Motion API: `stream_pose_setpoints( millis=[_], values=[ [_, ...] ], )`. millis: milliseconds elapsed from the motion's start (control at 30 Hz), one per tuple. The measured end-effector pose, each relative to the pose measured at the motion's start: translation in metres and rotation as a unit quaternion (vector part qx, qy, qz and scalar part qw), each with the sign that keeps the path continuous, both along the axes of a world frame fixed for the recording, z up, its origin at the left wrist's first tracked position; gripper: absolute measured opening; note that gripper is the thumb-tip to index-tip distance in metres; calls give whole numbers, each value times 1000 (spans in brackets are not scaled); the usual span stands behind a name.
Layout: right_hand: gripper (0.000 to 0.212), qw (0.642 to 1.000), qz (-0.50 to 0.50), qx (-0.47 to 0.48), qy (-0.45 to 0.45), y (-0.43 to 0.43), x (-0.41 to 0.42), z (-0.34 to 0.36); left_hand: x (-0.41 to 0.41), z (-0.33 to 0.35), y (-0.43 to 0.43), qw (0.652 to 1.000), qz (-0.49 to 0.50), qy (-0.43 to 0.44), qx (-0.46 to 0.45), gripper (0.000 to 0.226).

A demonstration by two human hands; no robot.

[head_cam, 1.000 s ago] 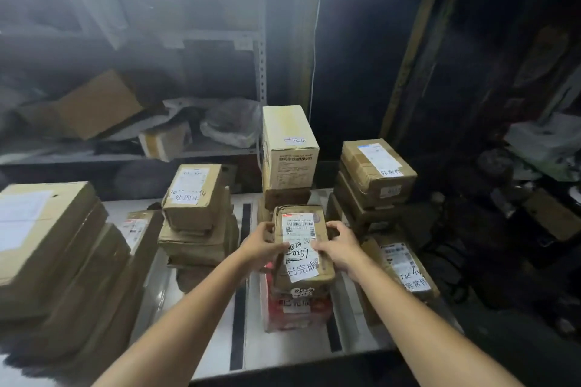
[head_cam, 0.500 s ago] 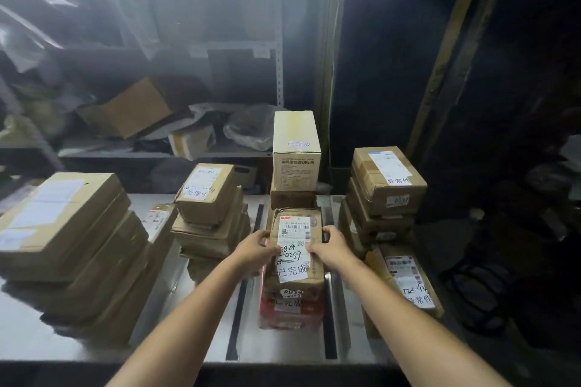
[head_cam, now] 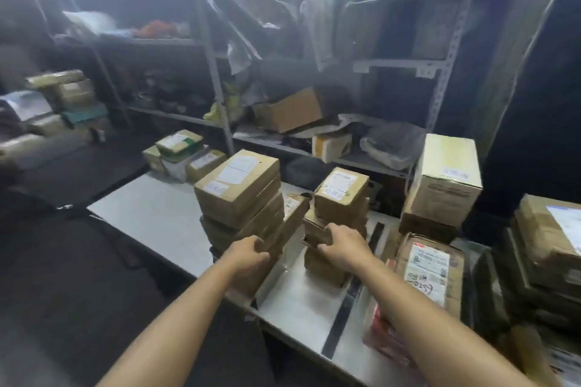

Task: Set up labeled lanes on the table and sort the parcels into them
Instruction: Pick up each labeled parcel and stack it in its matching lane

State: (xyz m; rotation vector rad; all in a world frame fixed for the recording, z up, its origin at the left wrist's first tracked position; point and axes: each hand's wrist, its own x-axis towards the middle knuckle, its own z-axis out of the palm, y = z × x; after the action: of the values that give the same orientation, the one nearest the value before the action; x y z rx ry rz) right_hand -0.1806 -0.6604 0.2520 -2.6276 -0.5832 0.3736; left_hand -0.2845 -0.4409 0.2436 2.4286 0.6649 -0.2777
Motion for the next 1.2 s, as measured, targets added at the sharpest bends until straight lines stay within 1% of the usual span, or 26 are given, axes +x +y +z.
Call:
stream_pose_setpoints(
  millis=[133, 333, 467, 633, 800, 900, 1067, 1200],
  values=[
    [41, 988, 149, -21, 39, 107, -40, -3, -64, -3, 93, 998, 63, 19, 11, 53],
    [54, 954, 288, -72, 51, 287, -116, -11, -160, -10, 247, 985, 154, 54, 51, 54],
    [46, 935, 337, -97, 47, 388, -142, -6, -204, -16, 340, 974, 202, 64, 73, 51],
    [46, 934, 334, -119, 37, 495, -139, -8, -239, -29, 442, 963, 249, 83, 66, 49],
    [52, 938, 317, -138, 37, 571, -104, -21, -225, -50, 519, 959, 258, 104, 61, 48],
    [54, 942, 302, -140, 39, 617, -64, -32, -188, -57, 558, 962, 243, 104, 64, 47],
    [52, 956, 270, -110, 43, 697, 21, -46, -103, -59, 630, 967, 216, 106, 79, 48],
    [47, 964, 243, -90, 64, 753, 93, -50, -25, -42, 681, 970, 192, 118, 87, 45]
  ],
)
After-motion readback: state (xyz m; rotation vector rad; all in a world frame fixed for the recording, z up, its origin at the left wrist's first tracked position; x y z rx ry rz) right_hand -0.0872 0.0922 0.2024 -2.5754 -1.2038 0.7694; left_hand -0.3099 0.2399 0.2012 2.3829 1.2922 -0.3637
